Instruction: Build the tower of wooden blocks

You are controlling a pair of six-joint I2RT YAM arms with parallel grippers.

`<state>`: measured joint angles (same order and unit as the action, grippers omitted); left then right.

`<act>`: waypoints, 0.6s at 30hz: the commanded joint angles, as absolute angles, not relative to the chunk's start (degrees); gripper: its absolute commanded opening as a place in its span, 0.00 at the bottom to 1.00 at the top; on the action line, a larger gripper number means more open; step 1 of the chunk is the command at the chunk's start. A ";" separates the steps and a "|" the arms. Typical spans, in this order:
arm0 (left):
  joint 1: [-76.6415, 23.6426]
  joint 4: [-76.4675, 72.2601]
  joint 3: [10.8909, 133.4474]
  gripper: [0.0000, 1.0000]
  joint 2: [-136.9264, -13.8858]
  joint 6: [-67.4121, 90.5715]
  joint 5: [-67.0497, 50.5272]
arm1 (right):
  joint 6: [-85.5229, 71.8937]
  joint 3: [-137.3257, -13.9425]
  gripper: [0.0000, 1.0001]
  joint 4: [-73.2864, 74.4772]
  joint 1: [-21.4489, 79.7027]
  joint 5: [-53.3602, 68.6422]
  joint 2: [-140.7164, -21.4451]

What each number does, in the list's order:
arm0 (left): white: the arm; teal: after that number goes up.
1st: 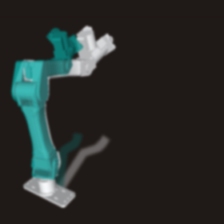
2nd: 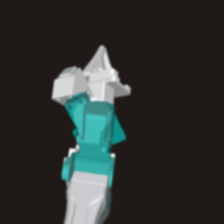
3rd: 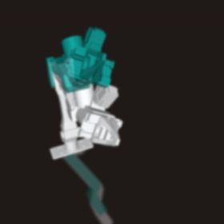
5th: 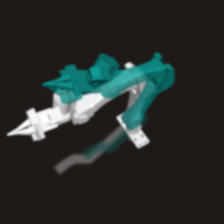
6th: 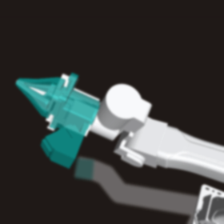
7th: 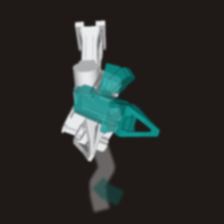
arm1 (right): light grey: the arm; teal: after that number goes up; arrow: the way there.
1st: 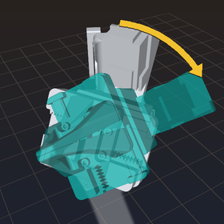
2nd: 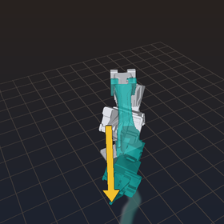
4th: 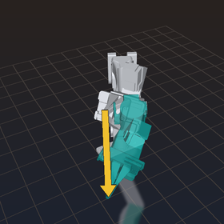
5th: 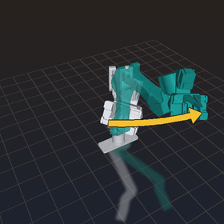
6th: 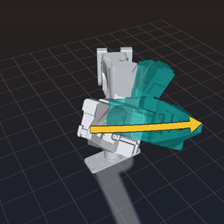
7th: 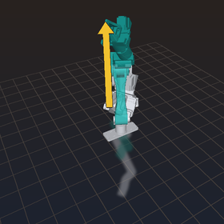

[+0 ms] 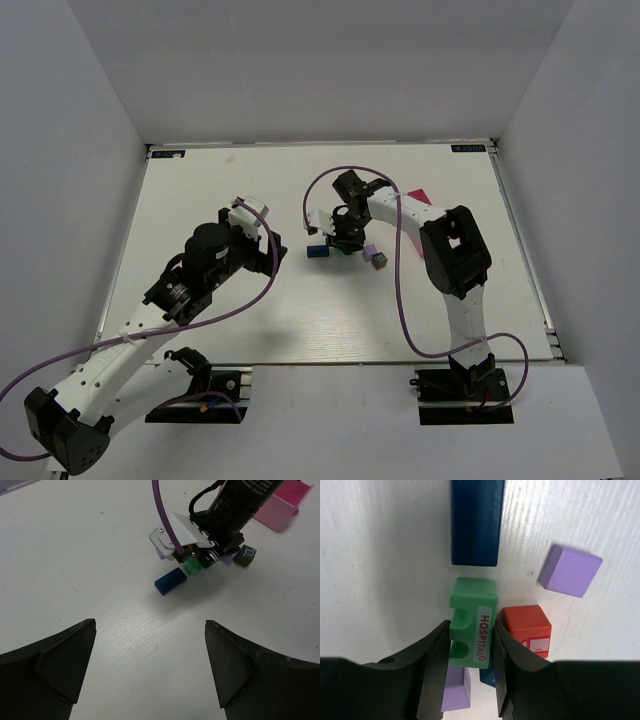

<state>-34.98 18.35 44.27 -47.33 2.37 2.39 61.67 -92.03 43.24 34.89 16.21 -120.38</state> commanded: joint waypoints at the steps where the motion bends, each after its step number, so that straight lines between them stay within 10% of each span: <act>1: -34.89 17.40 43.86 1.00 -46.14 2.02 2.64 | 67.40 -93.34 0.35 46.67 34.54 19.16 -120.85; 18: -34.89 17.40 43.86 1.00 -46.14 2.02 2.11 | 70.75 -95.10 0.35 48.60 33.84 19.42 -122.61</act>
<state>-34.98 18.35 44.27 -47.33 2.37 2.39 69.84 -93.34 47.77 34.11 18.55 -121.14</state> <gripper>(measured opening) 0.996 0.416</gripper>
